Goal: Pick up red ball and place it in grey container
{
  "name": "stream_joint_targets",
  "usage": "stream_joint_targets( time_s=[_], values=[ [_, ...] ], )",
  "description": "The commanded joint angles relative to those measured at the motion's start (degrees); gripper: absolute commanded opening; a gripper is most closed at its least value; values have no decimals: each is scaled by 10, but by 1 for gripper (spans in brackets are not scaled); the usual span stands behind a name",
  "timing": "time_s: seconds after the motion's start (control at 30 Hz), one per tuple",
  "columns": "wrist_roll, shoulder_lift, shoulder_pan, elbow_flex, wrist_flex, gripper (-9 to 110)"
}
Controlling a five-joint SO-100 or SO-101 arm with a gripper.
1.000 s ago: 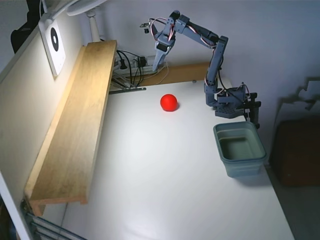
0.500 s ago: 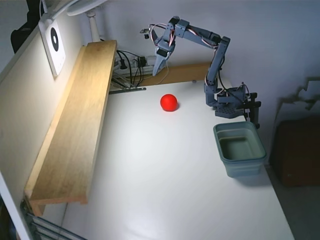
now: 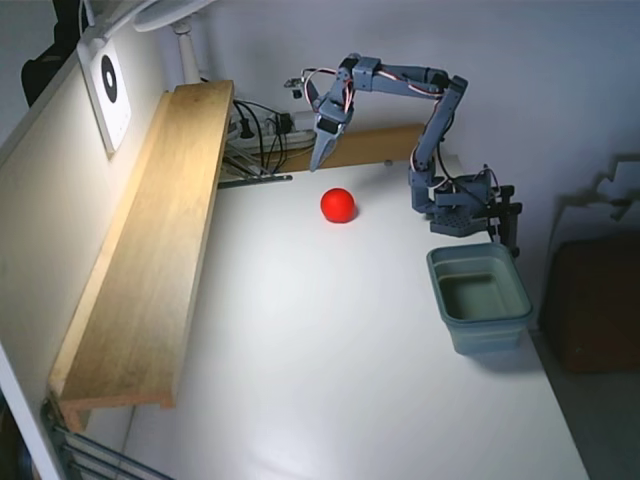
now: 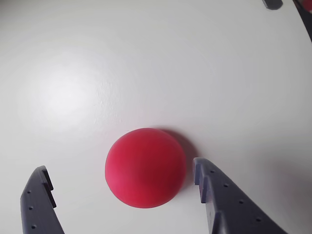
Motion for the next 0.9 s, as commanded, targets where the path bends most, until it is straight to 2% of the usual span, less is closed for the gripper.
stream_joint_targets(
  time_s=[0.0,0.87],
  values=[
    [1,31,6,22,-25,38],
    [1,29,6,270,-274,38]
  ],
)
